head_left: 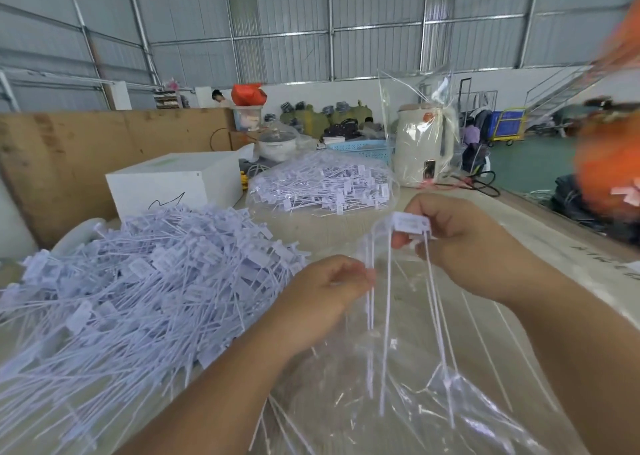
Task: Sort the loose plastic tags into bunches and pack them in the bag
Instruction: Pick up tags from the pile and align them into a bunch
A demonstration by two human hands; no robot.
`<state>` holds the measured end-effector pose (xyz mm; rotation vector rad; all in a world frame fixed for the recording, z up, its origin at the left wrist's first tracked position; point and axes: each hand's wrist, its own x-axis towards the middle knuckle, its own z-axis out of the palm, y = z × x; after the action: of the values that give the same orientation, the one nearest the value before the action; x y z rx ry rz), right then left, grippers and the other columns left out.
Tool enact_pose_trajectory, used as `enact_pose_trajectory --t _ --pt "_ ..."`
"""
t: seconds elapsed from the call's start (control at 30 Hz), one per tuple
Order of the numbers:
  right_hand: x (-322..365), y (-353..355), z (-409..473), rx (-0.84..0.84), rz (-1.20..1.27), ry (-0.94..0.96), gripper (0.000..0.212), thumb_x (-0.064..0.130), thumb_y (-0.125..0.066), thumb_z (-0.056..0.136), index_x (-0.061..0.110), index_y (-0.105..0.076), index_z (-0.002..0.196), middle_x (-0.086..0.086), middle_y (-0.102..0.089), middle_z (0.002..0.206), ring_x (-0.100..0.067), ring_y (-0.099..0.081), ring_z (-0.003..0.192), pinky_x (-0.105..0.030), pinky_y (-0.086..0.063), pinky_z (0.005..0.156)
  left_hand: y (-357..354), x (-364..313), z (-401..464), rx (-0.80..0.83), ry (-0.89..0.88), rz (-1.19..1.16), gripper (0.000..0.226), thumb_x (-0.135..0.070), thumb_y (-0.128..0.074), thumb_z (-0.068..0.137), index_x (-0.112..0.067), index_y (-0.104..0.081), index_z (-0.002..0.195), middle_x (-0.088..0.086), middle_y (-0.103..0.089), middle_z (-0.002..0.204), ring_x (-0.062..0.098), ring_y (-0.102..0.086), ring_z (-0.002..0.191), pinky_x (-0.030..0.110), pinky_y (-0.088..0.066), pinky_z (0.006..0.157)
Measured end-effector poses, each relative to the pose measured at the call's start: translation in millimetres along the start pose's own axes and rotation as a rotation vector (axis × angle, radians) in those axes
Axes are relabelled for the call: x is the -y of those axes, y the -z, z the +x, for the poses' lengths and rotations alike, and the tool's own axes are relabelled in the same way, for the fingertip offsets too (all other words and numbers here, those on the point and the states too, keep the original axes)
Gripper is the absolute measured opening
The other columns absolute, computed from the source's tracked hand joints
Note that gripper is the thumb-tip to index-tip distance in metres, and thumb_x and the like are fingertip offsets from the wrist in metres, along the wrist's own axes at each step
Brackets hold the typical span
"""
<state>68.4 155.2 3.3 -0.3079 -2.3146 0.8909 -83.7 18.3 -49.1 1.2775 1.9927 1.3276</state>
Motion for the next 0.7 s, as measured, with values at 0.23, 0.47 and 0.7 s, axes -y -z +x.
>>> enact_pose_trajectory --t 0.23,0.47,0.7 --pt "7.8 -2.7 0.5 0.114 0.319 0.048 0.054 -0.027 -0.057 0.076 0.026 -0.062 0.065 -0.016 -0.071 0.088 -0.015 -0.063 0.079 -0.018 -0.046 0.068 -0.5 -1.1 3.6 0.039 0.057 -0.160 0.081 -0.106 -0.031 0.045 -0.055 -0.070 0.094 -0.018 -0.066 0.122 0.004 -0.053 0.120 0.036 -0.036 0.097" --pt "-4.1 -0.3 -0.4 0.146 -0.280 -0.103 0.027 -0.004 -0.061 0.080 0.023 -0.065 0.079 0.000 -0.066 0.087 -0.025 -0.063 0.082 -0.035 -0.052 0.071 10.7 -8.4 -3.5 -0.299 -0.161 -0.222 0.015 -0.030 -0.067 0.089 -0.029 -0.075 0.077 -0.014 -0.075 0.083 -0.006 -0.066 0.079 0.021 -0.039 0.073" --pt "19.9 -5.4 -6.5 0.243 0.119 -0.069 0.021 0.019 -0.063 0.081 0.019 -0.070 0.101 -0.005 -0.070 0.103 -0.036 -0.062 0.101 -0.058 -0.045 0.096 6.1 -17.8 -13.0 -0.093 -0.193 -0.117 0.033 -0.052 -0.057 0.089 -0.032 -0.073 0.068 -0.004 -0.071 0.067 0.003 -0.064 0.070 0.020 -0.043 0.076"
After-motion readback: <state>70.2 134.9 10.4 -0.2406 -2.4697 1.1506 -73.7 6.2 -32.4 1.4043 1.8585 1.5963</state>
